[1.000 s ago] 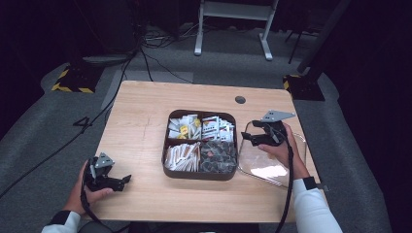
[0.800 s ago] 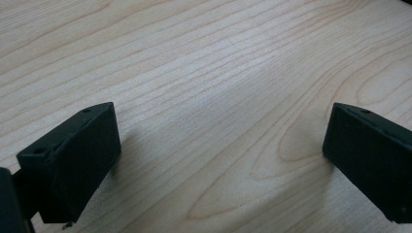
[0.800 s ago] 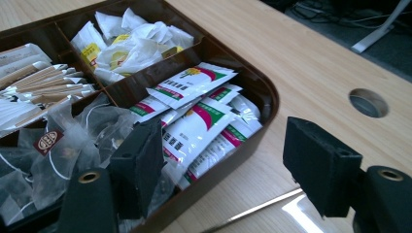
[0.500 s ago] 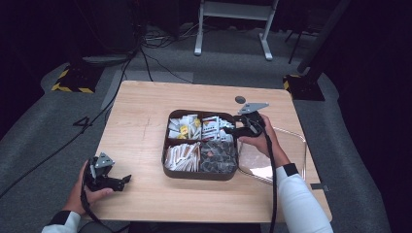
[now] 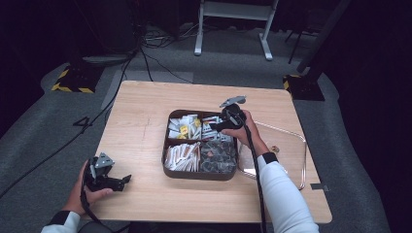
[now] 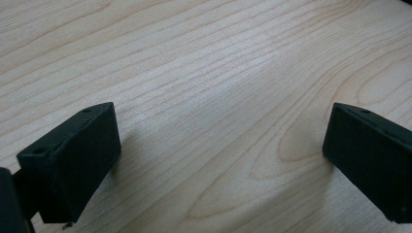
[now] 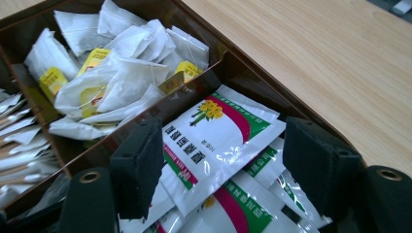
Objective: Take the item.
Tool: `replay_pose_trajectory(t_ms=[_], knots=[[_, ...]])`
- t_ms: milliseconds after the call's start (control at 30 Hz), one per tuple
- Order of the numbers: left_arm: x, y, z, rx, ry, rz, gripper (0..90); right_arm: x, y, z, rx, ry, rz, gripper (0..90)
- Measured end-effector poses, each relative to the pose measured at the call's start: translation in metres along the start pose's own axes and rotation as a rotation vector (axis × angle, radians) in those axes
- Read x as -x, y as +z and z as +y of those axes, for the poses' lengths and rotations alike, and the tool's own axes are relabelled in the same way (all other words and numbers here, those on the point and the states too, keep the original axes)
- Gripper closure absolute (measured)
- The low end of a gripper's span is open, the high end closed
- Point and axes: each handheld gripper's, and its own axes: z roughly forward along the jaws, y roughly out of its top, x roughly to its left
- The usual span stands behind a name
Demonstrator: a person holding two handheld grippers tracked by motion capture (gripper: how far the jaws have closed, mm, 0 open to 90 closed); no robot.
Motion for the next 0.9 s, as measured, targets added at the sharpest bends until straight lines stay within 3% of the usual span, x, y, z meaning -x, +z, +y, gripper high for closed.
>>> replay_pose_trajectory(t_ms=[67, 167, 400, 500, 533, 600, 700, 733, 833, 900], knots=[[0.0, 0.0, 0.0, 0.0, 0.0, 0.0, 0.5, 0.001, 0.007, 0.0, -0.023, 0.007, 0.011, 32.0], [0.0, 0.0, 0.0, 0.0, 0.001, -0.001, 0.5, 0.0, 0.014, -0.001, -0.057, -0.002, -0.01, 31.2], [0.0, 0.0, 0.0, 0.0, 0.001, 0.0, 0.5, 0.002, 0.017, -0.002, -0.061, 0.007, -0.009, 29.2], [0.0, 0.0, 0.0, 0.001, 0.003, 0.001, 0.5, -0.001, 0.015, 0.001, -0.041, -0.015, -0.004, 28.6], [0.0, 0.0, 0.0, 0.0, 0.001, 0.0, 0.5, -0.003, 0.013, 0.003, -0.027, -0.018, 0.004, 30.6], [0.0, 0.0, 0.0, 0.001, 0.003, 0.001, 0.5, -0.004, 0.011, 0.006, 0.01, 0.004, 0.07, 30.6], [0.0, 0.0, 0.0, 0.001, 0.003, 0.001, 0.5, -0.005, 0.013, 0.007, -0.025, -0.012, -0.003, 30.8], [0.0, 0.0, 0.0, 0.001, 0.003, 0.001, 0.5, -0.004, 0.014, 0.007, -0.027, -0.004, 0.006, 31.6], [0.0, 0.0, 0.0, 0.001, 0.003, 0.001, 0.5, -0.001, 0.017, 0.005, -0.067, -0.006, -0.061, 31.7], [0.0, 0.0, 0.0, 0.001, 0.003, 0.001, 0.5, 0.003, 0.019, 0.002, -0.074, 0.015, -0.07, 30.7]])
